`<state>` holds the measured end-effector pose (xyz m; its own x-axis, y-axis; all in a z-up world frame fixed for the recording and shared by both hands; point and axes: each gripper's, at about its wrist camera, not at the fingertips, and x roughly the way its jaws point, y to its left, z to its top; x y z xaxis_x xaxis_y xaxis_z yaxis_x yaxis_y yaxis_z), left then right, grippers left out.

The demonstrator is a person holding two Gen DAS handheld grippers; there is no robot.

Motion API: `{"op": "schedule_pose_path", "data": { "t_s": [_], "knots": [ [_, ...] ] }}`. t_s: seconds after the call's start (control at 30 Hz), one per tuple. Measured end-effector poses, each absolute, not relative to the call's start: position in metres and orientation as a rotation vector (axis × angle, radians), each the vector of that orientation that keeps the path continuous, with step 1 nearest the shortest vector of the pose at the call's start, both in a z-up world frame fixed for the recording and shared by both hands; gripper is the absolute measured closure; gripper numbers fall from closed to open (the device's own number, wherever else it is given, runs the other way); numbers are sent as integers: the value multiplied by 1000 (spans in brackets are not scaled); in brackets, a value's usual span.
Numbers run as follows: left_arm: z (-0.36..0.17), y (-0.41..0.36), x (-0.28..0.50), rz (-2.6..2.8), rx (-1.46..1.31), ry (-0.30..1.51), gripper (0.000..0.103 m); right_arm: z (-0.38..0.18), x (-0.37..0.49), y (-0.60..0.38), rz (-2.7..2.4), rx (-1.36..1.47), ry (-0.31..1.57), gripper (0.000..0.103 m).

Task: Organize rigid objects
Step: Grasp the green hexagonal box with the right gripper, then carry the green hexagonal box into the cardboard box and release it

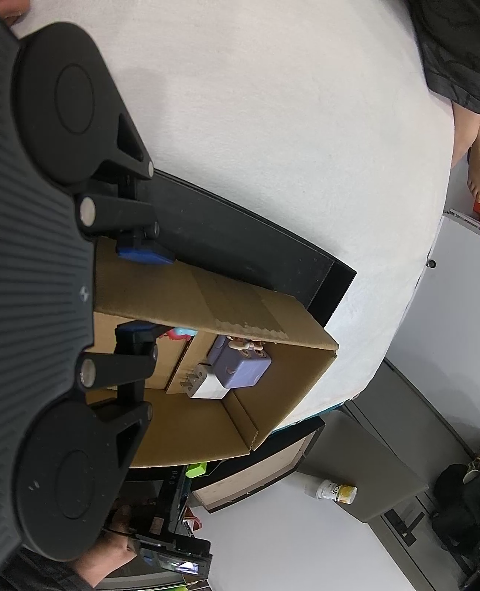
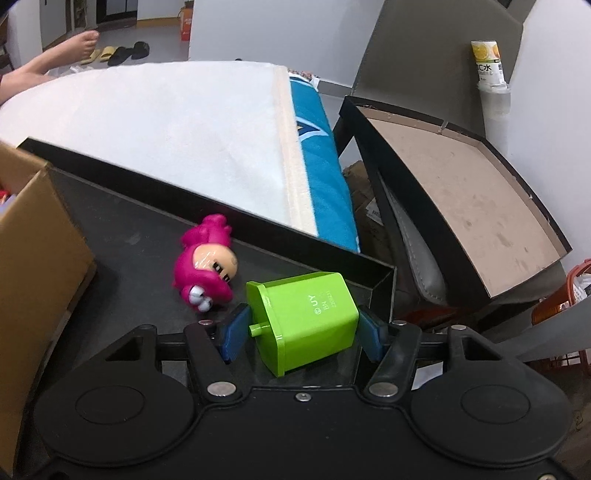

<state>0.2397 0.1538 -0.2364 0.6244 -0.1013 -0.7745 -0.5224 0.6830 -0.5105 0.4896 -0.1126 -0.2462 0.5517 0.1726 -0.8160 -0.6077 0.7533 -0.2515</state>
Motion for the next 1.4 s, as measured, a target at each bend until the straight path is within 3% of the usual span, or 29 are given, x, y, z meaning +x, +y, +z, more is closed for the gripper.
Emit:
{"op": "schedule_pose_path", "data": {
  "t_s": [1.4],
  "knots": [
    [-234,152,240,267,-802,886,75,-105,374,-118,494,-526,831,44]
  ]
}}
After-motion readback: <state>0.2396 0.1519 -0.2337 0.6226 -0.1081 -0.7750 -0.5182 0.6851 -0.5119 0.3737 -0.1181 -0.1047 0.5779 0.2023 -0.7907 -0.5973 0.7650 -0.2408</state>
